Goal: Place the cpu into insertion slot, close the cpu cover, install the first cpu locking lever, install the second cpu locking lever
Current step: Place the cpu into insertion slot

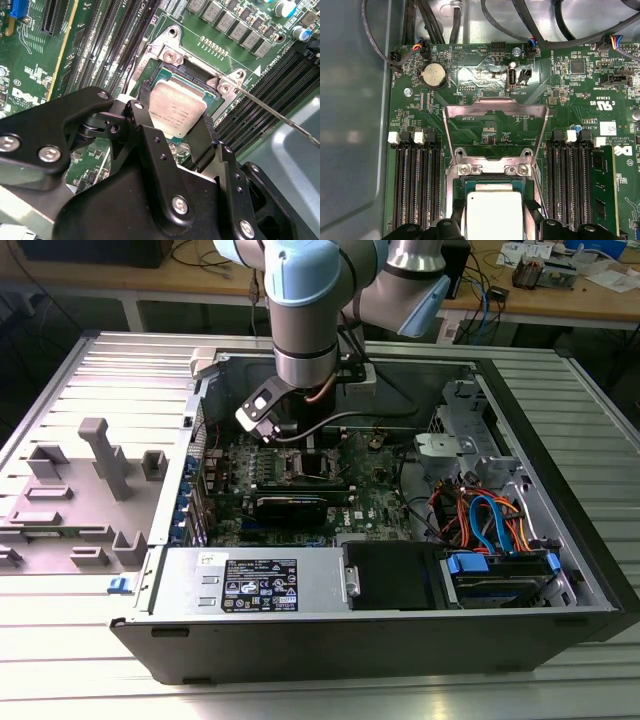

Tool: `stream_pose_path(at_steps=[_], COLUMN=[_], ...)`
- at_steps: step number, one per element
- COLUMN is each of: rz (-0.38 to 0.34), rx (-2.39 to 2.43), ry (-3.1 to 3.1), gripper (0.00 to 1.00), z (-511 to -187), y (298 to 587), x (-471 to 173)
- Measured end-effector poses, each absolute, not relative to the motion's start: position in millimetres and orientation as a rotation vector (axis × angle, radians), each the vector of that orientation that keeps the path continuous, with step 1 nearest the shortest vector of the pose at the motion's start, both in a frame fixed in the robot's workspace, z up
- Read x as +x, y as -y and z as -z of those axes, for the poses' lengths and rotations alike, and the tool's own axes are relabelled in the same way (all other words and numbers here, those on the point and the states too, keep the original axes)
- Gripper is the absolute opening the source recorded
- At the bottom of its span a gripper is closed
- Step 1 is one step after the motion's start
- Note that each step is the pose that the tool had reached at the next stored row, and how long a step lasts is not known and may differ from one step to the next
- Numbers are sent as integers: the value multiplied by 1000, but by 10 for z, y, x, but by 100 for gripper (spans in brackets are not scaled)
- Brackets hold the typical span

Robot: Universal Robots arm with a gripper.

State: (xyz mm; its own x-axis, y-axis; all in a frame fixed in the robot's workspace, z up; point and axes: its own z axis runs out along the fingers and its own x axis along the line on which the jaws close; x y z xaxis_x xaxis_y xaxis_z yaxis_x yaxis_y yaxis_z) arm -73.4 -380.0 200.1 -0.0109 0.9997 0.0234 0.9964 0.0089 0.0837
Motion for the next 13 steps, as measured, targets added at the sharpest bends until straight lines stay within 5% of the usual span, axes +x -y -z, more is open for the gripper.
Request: stream_pose_path(at_steps=[13], rz=[-117], rx=[2180], ry=[-2199], gripper=[54], z=[-2002], y=[3800], x=[-735])
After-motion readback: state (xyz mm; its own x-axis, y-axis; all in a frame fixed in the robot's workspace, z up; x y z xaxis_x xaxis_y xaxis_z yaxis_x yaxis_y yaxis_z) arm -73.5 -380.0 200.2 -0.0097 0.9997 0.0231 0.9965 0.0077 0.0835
